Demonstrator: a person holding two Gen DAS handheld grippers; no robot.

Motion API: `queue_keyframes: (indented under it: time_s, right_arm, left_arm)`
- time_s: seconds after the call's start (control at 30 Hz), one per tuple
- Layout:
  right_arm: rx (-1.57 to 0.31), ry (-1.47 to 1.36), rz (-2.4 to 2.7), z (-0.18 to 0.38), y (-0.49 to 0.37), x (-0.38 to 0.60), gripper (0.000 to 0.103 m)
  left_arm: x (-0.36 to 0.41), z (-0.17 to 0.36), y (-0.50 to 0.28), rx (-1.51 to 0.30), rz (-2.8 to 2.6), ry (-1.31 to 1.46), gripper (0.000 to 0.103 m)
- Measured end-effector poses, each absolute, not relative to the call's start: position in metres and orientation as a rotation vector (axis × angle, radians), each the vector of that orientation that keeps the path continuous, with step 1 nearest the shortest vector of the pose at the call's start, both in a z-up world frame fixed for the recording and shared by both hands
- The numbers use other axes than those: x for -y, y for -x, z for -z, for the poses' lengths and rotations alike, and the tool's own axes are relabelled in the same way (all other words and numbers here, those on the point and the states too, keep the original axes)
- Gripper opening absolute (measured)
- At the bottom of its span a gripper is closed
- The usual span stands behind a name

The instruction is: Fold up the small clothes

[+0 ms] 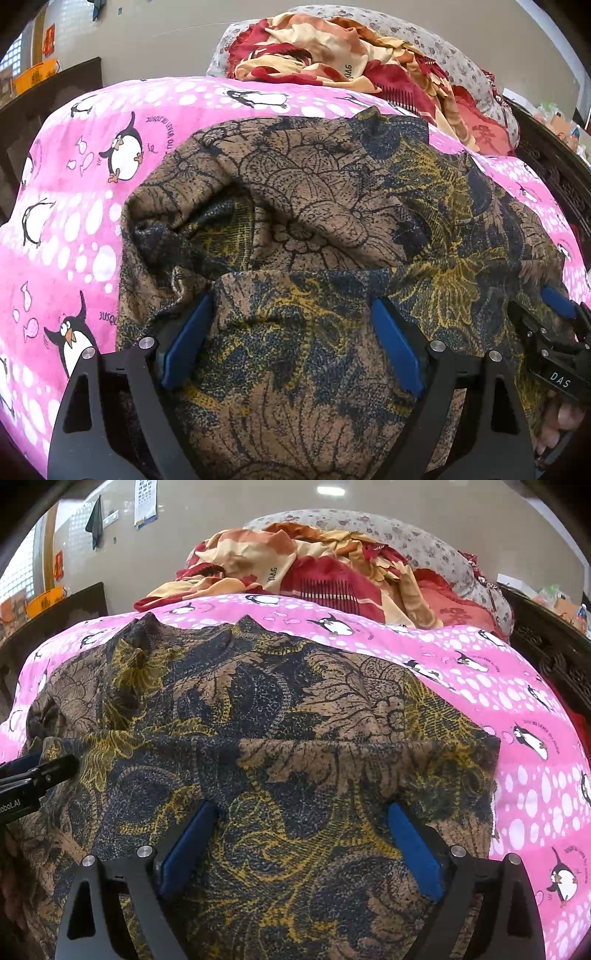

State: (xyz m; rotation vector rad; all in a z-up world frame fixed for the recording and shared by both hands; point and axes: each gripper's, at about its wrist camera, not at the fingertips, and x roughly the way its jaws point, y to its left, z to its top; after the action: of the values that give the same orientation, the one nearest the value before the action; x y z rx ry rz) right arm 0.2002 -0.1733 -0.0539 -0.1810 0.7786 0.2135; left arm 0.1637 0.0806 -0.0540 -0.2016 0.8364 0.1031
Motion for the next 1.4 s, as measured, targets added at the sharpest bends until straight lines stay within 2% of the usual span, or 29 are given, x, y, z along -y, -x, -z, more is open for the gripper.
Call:
queue_keyframes:
  time_s: [0.4,0.47,0.57,0.67,0.7,0.77,0.83,0.87,0.9,1.17,1.4]
  right_arm:
    - [-0.791,0.2,-0.208,0.053,-0.196,0.172,0.094]
    - [-0.835,0.206,-0.176,0.041,-0.191,0.17,0.091]
    - [-0.819,0.13,-0.205,0.018,-0.154,0.18,0.089]
    - [-0.882,0.163,-0.29,0.029,-0.121,0.182,0.089]
    - [-0.969,0.221,-0.293,0.045,-0.115,0.184,0.085]
    - [-0.939,0.268,-0.257,0.039,-0.091,0.193,0.069]
    - [-0.845,0.229,-0.294,0.013,-0.052,0.212,0.074]
    - [-0.831,0.215,-0.317,0.007,-0.035,0.221,0.084]
    - [-0.831,0.213,-0.328,0.004,-0.022,0.227,0.087]
    - [-0.851,0.252,-0.333,0.02,0.083,0.264,0.087]
    - [-0.87,0.2,-0.299,0.029,0.108,0.278,0.087]
  left_arm:
    - [-0.083,0.054,-0.171,-0.841,-0.118,0.202,0.088]
    - [-0.082,0.054,-0.171,-0.843,-0.12,0.198,0.088]
    - [-0.08,0.054,-0.171,-0.853,-0.118,0.183,0.09]
    - [-0.08,0.04,-0.164,-0.923,-0.091,0.154,0.089]
    - [-0.083,0.032,-0.155,-0.925,-0.073,0.173,0.089]
    - [-0.099,0.007,-0.117,-0.869,0.008,0.244,0.089]
    - [-0.115,-0.005,-0.075,-0.848,0.063,0.243,0.089]
    - [-0.12,-0.006,-0.06,-0.859,0.068,0.225,0.089]
    - [-0.131,-0.005,-0.034,-0.885,0.066,0.185,0.089]
    - [-0.166,0.044,0.132,-1.073,0.123,0.198,0.089]
    - [-0.145,0.05,0.2,-1.146,0.332,0.206,0.089]
